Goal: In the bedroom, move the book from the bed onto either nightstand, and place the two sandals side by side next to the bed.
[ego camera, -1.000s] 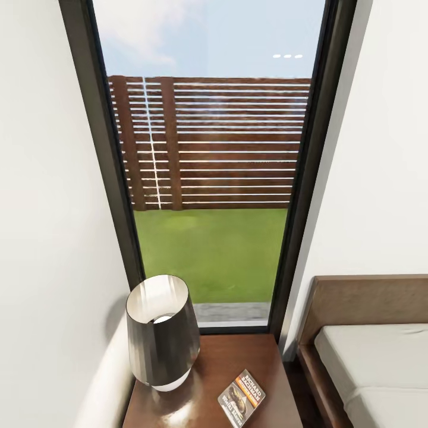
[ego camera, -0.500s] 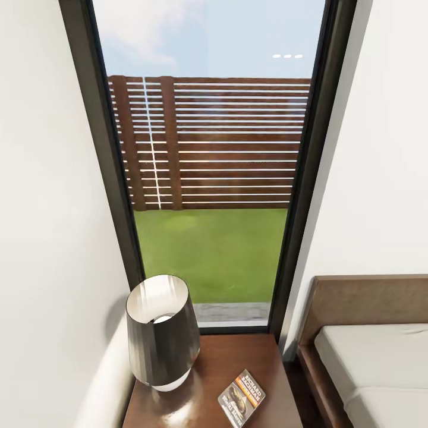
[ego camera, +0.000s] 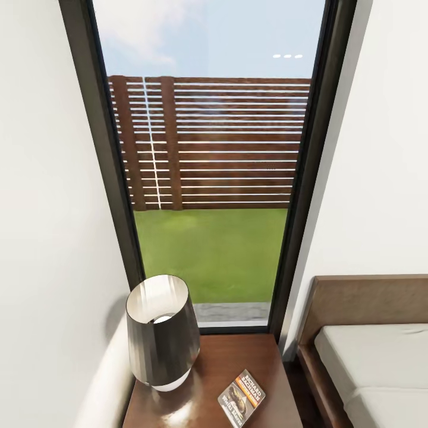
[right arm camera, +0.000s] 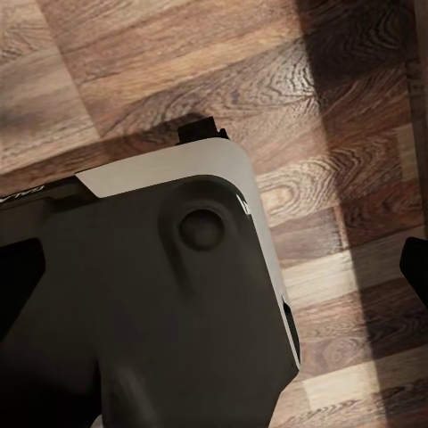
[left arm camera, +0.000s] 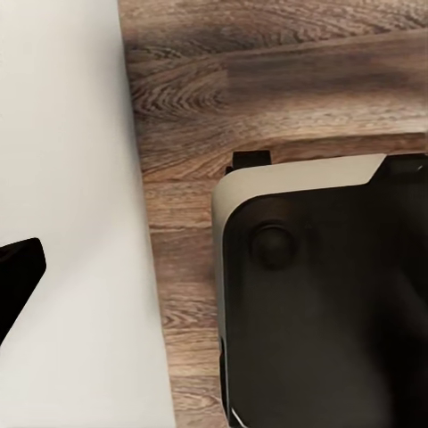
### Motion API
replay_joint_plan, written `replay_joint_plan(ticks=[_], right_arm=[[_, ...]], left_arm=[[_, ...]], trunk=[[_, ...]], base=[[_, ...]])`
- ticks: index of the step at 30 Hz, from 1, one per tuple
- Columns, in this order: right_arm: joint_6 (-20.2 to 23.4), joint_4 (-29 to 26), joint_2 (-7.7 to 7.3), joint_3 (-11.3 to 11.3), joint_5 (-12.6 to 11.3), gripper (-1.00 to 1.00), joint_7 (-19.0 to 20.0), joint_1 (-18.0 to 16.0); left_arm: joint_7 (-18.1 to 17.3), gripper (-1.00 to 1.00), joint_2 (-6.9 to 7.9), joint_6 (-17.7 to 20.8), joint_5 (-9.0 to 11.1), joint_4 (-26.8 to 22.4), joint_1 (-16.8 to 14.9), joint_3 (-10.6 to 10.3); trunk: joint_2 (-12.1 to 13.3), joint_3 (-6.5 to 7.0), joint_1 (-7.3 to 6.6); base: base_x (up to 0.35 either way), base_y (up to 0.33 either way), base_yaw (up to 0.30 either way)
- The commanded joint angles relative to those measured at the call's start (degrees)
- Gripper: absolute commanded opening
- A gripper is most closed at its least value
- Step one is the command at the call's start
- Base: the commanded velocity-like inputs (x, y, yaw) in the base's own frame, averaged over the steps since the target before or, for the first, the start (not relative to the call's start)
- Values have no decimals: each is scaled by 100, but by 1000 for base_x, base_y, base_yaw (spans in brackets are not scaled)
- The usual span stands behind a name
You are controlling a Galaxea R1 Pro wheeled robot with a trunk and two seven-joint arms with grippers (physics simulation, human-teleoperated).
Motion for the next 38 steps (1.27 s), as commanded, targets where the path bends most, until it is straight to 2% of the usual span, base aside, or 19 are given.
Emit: replay_joint_plan(ticks=[1,38], right_arm=[[17,4,1,49,-45,100,-10,-6],[17,4,1,49,-45,100,-8,-6]], left_arm=[[26,100,-1,-10,40,-7,-2,-49],[26,100,-2,-10,40,-9,-2,-49]], trunk=[[-5,-7,0],[-5,-7,0]], base=[[0,0,0],[0,0,0]])
